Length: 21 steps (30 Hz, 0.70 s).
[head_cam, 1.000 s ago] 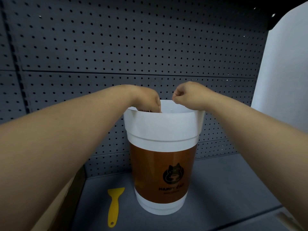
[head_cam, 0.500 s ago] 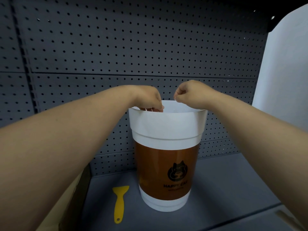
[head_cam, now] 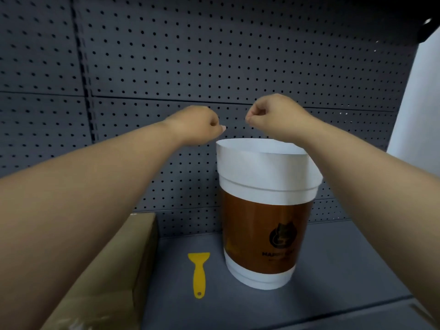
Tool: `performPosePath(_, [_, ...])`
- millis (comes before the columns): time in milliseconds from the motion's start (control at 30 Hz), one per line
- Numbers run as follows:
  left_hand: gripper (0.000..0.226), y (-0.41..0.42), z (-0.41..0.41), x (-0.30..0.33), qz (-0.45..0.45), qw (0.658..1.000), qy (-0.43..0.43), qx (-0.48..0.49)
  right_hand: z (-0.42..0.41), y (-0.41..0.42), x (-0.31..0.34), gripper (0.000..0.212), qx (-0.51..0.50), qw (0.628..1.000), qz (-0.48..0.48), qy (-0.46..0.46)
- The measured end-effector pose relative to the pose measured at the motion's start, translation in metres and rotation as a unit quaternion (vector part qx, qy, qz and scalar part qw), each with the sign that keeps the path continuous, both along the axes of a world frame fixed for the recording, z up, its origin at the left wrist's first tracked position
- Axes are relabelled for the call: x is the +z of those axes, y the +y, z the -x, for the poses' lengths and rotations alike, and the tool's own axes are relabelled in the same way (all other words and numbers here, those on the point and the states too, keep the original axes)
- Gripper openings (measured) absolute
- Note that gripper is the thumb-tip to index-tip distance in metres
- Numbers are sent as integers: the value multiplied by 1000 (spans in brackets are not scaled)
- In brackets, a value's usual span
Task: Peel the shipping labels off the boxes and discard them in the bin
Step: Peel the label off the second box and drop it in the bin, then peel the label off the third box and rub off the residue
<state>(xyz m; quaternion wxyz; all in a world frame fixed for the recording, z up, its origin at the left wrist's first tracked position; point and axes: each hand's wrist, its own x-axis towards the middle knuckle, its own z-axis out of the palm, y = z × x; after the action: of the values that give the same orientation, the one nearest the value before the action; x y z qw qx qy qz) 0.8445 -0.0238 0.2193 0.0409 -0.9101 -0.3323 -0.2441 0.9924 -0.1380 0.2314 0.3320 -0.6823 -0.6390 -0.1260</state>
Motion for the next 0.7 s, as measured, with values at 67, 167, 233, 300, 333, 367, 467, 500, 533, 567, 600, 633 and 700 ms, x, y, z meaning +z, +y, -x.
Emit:
performPosePath(67, [39,7,24,-2,-21,1000,-11,19,20,9,0,23,20,1000,-3,-1])
performPosePath(167, [41,18,64,-7,-43,998,-7,46,56,22,-3,23,43,999,5,-4])
performPosePath(233, [44,25,93,-12,-57,996,5,66,83,32,-8,26,56,998,19,-12])
performPosePath(300, [44,31,123,-19,-57,994,18,87,110,44,-15,29,72,997,35,-19])
performPosePath(333, [44,34,140,-23,-57,993,27,97,123,50,-19,28,80,996,43,-23])
performPosePath(367, [43,37,156,-27,-54,992,34,106,137,56,-24,27,87,995,52,-25])
performPosePath(467, [40,44,206,-40,-41,989,43,133,178,74,-40,27,106,991,82,-13])
performPosePath(500, [40,46,223,-45,-37,988,46,140,192,80,-46,28,111,989,93,-6])
performPosePath(533, [40,48,240,-51,-33,988,50,145,205,86,-53,29,113,988,104,-1])
performPosePath(567, [40,49,256,-57,-27,987,53,148,218,92,-60,30,114,987,115,0])
performPosePath(600, [40,50,272,-63,-20,987,57,150,230,97,-68,31,114,985,129,0])
performPosePath(633, [40,51,286,-69,-13,986,61,152,242,103,-75,31,116,983,145,1])
performPosePath(700, [40,53,312,-83,1,986,69,152,262,112,-91,31,116,977,179,15])
